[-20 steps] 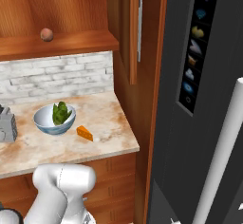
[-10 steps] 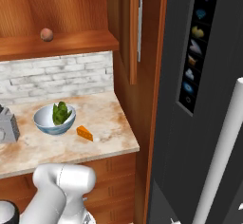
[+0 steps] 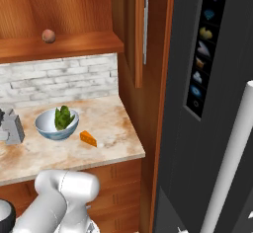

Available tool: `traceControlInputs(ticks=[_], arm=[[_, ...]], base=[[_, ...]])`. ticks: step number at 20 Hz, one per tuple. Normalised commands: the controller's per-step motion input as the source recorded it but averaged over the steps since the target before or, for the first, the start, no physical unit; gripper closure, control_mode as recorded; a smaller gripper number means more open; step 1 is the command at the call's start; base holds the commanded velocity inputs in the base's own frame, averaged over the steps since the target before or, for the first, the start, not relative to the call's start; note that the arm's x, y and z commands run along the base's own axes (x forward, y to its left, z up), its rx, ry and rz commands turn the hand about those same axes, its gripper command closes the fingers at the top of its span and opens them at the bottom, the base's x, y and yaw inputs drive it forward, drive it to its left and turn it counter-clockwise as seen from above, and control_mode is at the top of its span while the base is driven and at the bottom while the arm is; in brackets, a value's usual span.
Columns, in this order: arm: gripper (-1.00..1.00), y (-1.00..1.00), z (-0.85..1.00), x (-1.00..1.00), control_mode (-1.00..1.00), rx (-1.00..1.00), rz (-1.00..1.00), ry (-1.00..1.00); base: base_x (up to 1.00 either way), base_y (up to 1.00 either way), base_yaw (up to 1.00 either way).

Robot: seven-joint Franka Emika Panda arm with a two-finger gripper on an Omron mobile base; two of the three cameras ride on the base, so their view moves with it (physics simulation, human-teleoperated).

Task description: Pick the cheese from the fridge and the cheese grater from the cabinet and place them next to the salad bowl.

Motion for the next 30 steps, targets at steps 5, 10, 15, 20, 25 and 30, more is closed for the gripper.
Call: traceControlInputs(ticks=[5,10,15,20,25,30], arm=[[1.0,0.06,-0.11,0.2,-1.0,-0.01,0.0,0.0],[1.0,0.01,-0.15,0.31,-1.0,-0.02,0.0,0.0],[1.0,0.11,-0.18,0.19,-1.0,-0.02,0.0,0.0],[1.0,0.09,-0.32,0.3,-1.0,-0.03,0.0,0.0],[1.0,0.0,-0.25,0.37,-1.0,-0.03,0.0,0.01],[1.0,0.08,-0.25,0.18,-1.0,0.0,0.0,0.04]], base=[[0.0,0.0,0.0],[0.0,0.0,0.0],[0.0,0.0,0.0],[0.0,0.0,0.0],[0.0,0.0,0.0],[0.0,0.0,0.0]])
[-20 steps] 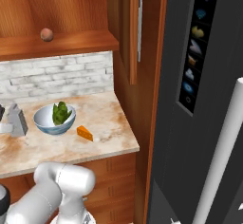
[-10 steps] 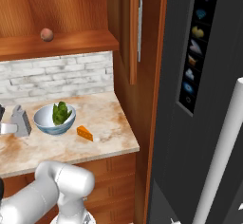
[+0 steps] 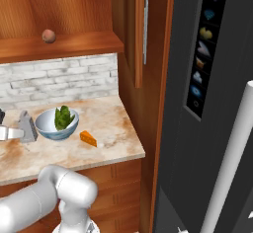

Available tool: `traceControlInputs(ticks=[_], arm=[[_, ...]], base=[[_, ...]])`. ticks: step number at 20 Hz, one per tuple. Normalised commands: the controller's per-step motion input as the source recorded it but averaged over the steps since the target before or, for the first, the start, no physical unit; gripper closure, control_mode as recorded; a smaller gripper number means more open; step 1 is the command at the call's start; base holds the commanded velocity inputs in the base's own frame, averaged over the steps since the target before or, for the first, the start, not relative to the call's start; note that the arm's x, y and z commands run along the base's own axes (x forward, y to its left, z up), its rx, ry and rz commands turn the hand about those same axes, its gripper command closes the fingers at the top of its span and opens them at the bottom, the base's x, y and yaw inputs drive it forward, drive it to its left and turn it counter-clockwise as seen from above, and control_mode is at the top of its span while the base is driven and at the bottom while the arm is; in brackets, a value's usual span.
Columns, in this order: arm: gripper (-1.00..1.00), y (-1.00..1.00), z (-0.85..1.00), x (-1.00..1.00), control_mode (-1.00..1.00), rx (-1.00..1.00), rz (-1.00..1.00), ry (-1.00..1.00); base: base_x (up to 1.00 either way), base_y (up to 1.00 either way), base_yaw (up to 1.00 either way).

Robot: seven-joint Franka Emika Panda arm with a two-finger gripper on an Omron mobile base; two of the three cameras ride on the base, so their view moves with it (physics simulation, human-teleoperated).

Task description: Pick the cheese from the fridge and the cheese grater from the cabinet and place them next to the salad bowl.

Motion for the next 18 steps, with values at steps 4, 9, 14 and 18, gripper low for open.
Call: traceControlInputs(ticks=[4,9,14,18], arm=[[1.0,0.15,-0.16,0.05,-1.0,0.0,0.0,0.01],[1.0,0.14,-0.19,0.04,-1.0,0.0,0.0,0.0],[1.0,0.05,-0.03,0.0,-1.0,0.0,0.0,0.0],[1.0,-0.01,0.0,-0.19,-1.0,0.0,0.0,0.0]], base=[[0.0,0.0,0.0],[0.0,0.0,0.0],[0.0,0.0,0.0],[0.0,0.0,0.0]])
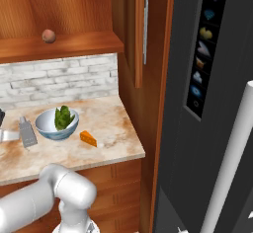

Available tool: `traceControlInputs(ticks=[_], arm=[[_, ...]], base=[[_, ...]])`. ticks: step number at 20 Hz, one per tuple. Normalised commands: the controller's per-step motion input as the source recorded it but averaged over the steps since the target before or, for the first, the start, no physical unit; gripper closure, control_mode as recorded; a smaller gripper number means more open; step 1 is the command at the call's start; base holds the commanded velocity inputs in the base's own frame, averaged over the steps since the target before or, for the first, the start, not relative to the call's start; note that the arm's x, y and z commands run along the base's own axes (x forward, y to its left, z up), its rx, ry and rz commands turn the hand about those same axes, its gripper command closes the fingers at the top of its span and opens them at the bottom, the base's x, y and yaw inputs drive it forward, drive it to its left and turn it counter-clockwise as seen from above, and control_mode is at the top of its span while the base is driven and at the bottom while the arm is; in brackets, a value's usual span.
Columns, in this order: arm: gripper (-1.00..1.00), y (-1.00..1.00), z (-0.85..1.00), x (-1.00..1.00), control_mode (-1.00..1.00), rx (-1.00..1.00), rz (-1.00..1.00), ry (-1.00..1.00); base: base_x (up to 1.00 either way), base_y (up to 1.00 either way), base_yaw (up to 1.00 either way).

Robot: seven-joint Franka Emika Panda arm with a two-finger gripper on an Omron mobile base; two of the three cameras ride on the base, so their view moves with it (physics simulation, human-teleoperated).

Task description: Pick the cheese from the fridge and the cheese grater from the cabinet and place them next to the salad bowl.

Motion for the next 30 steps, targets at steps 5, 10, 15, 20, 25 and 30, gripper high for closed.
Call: traceControlInputs(ticks=[5,10,15,20,25,30], arm=[[-1.0,-0.01,0.01,-0.47,-1.0,0.01,0.0,0.0],[-1.0,-0.09,0.19,-0.93,-1.0,0.05,0.0,-0.08],[-1.0,-0.45,0.49,-0.83,-1.0,0.07,0.0,-0.05],[-1.0,-0.69,0.71,-0.57,-1.0,0.11,0.0,-0.02],[-1.0,-0.77,0.75,-0.32,-1.0,0.11,0.0,0.01],[-1.0,-0.88,0.73,0.11,-1.0,0.01,0.09,0.17]], base=[[0.0,0.0,0.0],[0.0,0.0,0.0],[0.0,0.0,0.0],[0.0,0.0,0.0],[0.0,0.0,0.0],[0.0,0.0,0.0]])
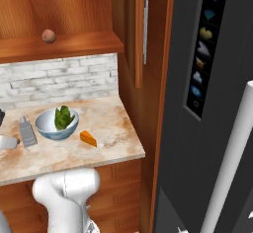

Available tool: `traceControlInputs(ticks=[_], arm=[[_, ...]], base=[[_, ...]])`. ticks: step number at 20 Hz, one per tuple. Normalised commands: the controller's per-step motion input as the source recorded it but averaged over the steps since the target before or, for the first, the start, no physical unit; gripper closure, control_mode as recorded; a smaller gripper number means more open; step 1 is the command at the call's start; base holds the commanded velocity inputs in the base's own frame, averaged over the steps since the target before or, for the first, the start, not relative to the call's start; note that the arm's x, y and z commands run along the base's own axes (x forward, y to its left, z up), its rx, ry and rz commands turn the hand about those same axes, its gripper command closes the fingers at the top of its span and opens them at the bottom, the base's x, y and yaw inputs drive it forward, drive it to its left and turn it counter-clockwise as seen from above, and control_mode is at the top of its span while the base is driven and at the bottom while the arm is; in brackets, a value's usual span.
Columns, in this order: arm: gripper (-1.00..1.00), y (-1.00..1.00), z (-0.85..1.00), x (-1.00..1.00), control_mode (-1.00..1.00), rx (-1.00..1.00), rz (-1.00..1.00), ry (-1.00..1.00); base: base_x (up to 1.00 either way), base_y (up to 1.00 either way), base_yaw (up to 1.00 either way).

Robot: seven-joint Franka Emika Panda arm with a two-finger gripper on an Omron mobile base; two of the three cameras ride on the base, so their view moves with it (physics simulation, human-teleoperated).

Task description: Pick the cheese from the fridge and the cheese grater from the cabinet and place them next to the salad bowl.

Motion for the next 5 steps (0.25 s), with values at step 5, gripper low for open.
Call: traceControlInputs(ticks=[5], arm=[[-1.0,-0.78,0.45,0.25,-1.0,0.0,0.2,0.31]], base=[[0.0,0.0,0.0]])
